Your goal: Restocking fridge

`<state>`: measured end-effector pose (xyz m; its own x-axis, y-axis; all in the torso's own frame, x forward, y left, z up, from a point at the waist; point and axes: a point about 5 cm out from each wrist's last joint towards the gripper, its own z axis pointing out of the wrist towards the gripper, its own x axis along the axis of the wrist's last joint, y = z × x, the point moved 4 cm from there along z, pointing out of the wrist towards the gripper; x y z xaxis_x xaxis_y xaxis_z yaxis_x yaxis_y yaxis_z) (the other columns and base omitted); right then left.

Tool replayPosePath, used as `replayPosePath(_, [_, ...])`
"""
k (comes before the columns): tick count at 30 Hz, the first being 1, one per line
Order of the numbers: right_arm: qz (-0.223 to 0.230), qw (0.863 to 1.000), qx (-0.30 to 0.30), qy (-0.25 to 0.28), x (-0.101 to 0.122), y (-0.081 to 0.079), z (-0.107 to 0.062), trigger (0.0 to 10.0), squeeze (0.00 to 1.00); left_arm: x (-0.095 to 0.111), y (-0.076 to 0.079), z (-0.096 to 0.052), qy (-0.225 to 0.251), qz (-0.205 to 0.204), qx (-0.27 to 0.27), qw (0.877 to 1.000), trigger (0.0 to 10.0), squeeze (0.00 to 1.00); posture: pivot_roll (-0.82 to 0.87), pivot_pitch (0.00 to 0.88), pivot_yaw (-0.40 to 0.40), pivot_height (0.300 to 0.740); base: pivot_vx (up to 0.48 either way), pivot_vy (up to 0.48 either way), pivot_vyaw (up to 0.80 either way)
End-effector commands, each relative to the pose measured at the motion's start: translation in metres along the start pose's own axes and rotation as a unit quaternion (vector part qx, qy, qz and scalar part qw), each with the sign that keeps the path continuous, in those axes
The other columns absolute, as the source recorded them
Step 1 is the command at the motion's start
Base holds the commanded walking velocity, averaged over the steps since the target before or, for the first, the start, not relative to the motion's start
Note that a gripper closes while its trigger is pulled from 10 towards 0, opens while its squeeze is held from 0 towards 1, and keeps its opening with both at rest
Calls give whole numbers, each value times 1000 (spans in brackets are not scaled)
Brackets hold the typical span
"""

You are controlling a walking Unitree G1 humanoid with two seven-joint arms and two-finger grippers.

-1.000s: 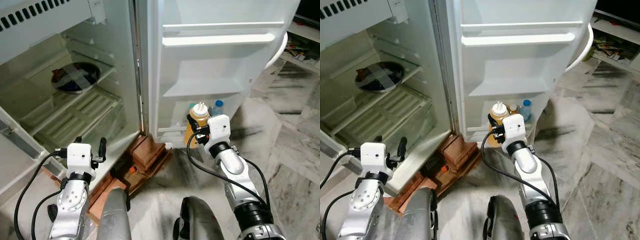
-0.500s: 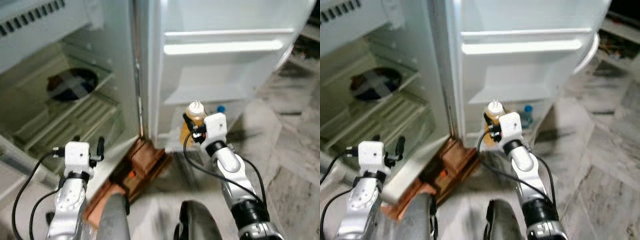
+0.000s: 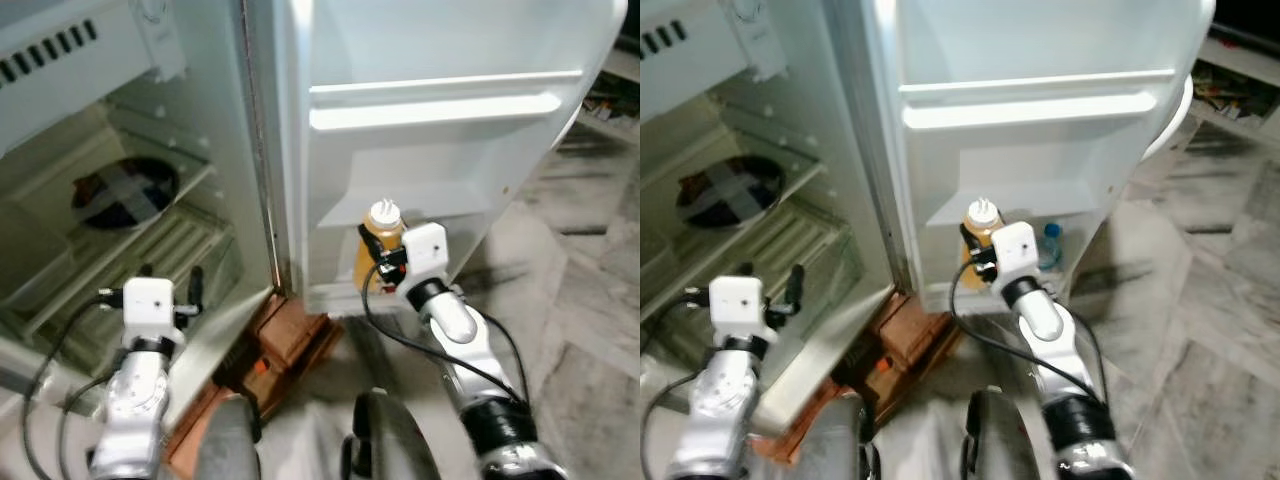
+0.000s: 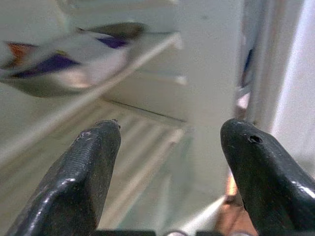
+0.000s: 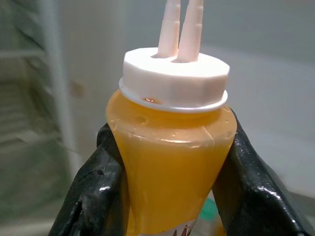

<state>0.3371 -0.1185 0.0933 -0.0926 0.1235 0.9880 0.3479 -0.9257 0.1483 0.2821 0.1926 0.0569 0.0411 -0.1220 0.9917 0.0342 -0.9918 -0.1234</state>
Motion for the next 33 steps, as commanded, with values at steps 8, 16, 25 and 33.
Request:
replayPosePath(8, [0,1000,7,7,3,-2,1,10000,0,-3,-1,0,-6,3,1,1000,10000,0,72,99,-16,653,263,0,542])
replayPosePath(16, [8,1000,-8,-6,-2,3,2,10000,0,-4,-1,1,-11,-3,0,1000,10000,0,79,100,-18,653,0,0,79])
replayPosePath(25, [-9,999,-27,-19,-6,8,2,10000,0,-11,-28,-7,-24,26,16,999,10000,0,94,121,-16,653,0,0,0])
replayPosePath(33, [2,1000,-26,-12,-5,7,0,10000,0,-3,-63,-12,-11,96,47,994,10000,0,107,151,-2,618,0,0,0])
